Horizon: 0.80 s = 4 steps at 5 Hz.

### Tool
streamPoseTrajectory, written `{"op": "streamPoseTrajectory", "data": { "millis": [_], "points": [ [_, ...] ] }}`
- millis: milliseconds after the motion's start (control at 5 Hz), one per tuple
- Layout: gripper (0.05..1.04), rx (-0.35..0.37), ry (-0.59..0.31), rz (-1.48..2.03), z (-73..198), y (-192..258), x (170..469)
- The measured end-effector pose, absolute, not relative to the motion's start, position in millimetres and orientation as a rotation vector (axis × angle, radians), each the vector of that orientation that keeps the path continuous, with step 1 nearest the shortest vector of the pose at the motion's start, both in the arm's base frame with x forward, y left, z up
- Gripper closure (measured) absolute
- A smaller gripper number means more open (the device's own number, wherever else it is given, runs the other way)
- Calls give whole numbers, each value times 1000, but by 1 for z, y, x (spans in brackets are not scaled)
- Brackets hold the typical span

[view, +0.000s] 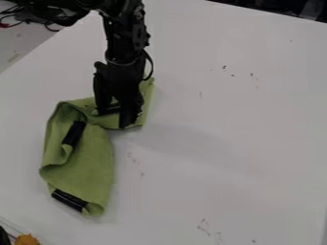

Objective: Unfold the cloth from bottom right to top left

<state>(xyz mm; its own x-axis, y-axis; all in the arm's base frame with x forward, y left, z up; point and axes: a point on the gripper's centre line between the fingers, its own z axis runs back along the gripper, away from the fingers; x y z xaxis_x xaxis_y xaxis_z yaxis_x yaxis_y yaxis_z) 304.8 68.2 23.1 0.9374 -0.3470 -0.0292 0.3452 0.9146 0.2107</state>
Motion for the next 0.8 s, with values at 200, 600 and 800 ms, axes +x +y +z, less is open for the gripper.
{"op": "streamPoseTrajectory", "data": {
  "millis": [200, 600, 800],
  "points": [
    [432, 210, -14, -362, 18, 71, 306],
    [919, 208, -15, -353, 17, 73, 310],
    [997, 194, -8, -329, 19, 71, 310]
  ]
}}
